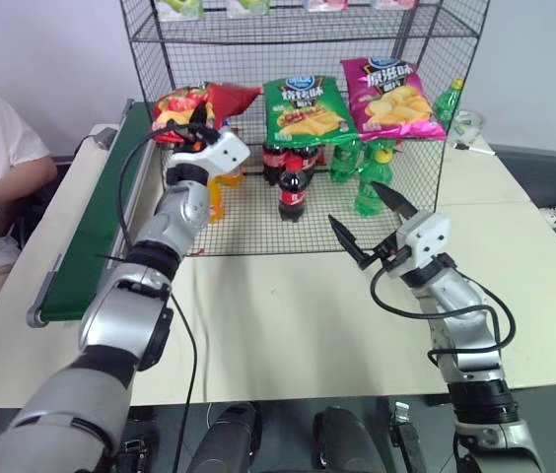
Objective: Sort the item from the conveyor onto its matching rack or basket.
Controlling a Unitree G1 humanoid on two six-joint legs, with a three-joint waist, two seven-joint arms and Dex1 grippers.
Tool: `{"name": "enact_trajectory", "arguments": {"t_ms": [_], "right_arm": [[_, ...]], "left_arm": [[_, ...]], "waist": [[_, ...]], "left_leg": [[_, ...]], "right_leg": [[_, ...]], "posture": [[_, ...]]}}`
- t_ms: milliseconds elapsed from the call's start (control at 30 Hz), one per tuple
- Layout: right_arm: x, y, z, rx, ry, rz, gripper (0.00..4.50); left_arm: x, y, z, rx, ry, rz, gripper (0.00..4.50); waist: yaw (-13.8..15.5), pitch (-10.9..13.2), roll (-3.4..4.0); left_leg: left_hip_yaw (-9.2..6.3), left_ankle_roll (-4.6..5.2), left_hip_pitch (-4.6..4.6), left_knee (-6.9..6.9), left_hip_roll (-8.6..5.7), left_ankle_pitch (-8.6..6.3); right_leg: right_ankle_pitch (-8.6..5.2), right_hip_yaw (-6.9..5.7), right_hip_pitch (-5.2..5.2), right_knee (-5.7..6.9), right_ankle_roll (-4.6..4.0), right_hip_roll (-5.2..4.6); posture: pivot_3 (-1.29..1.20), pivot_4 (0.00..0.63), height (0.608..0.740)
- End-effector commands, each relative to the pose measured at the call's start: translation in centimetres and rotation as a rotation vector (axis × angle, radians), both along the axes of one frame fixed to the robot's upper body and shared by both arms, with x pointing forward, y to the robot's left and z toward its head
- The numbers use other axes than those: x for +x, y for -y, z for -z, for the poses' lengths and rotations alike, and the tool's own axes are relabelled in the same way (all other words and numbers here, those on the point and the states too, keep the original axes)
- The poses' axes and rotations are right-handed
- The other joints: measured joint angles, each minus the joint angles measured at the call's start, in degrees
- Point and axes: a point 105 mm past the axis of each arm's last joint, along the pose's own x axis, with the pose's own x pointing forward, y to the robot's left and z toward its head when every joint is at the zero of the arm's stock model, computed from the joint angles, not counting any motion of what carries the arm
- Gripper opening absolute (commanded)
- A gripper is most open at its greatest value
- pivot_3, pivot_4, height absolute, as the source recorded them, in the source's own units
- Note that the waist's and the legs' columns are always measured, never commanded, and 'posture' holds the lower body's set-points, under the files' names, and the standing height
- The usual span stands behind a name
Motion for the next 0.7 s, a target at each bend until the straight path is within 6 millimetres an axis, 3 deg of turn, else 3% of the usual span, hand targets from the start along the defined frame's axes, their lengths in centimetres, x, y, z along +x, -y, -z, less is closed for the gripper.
{"name": "enact_trajectory", "arguments": {"t_ms": [33,267,400,500,700], "right_arm": [[-0.7,-0.3,-1.6,0.004,0.058,-0.013,4.50],[-0.7,-0.7,-1.7,0.004,0.050,-0.027,4.50],[-0.7,-0.7,-1.7,0.003,0.047,-0.026,4.50],[-0.7,-0.7,-1.6,0.002,0.043,-0.027,4.50],[-0.6,-0.9,-1.6,0.002,0.038,-0.034,4.50]], "left_arm": [[0.6,-0.4,-1.0,-0.105,-0.023,-0.042,0.03],[1.2,1.5,-1.3,-0.241,-0.092,0.047,0.03],[1.2,1.4,-1.6,-0.267,-0.096,0.068,0.03],[1.1,1.5,-1.6,-0.283,-0.095,0.095,0.90],[0.9,2.1,-2.1,-0.236,-0.077,0.138,3.66]], "waist": [[0.0,0.0,0.00],[-0.7,0.0,-0.01],[-0.7,0.0,-0.02],[-0.7,0.0,-0.02],[-0.7,0.0,-0.03]], "left_leg": [[0.00,0.00,0.00,0.00,0.00,0.00],[-0.01,0.00,-0.02,0.01,0.00,0.00],[-0.01,0.00,-0.03,0.01,0.00,0.00],[-0.01,0.00,-0.03,0.02,0.00,0.00],[-0.02,0.00,-0.02,0.05,-0.01,0.00]], "right_leg": [[0.00,0.00,0.00,0.00,0.00,0.00],[-0.01,-0.01,-0.01,0.01,0.02,0.00],[-0.01,-0.02,-0.01,0.01,0.02,0.00],[-0.01,-0.02,-0.01,0.01,0.02,0.00],[-0.01,-0.02,0.02,0.01,0.02,0.00]], "posture": [[0.00,0.150,0.740],[0.00,0.150,0.740],[0.00,0.150,0.740],[0.00,0.150,0.740],[0.00,0.150,0.740]]}}
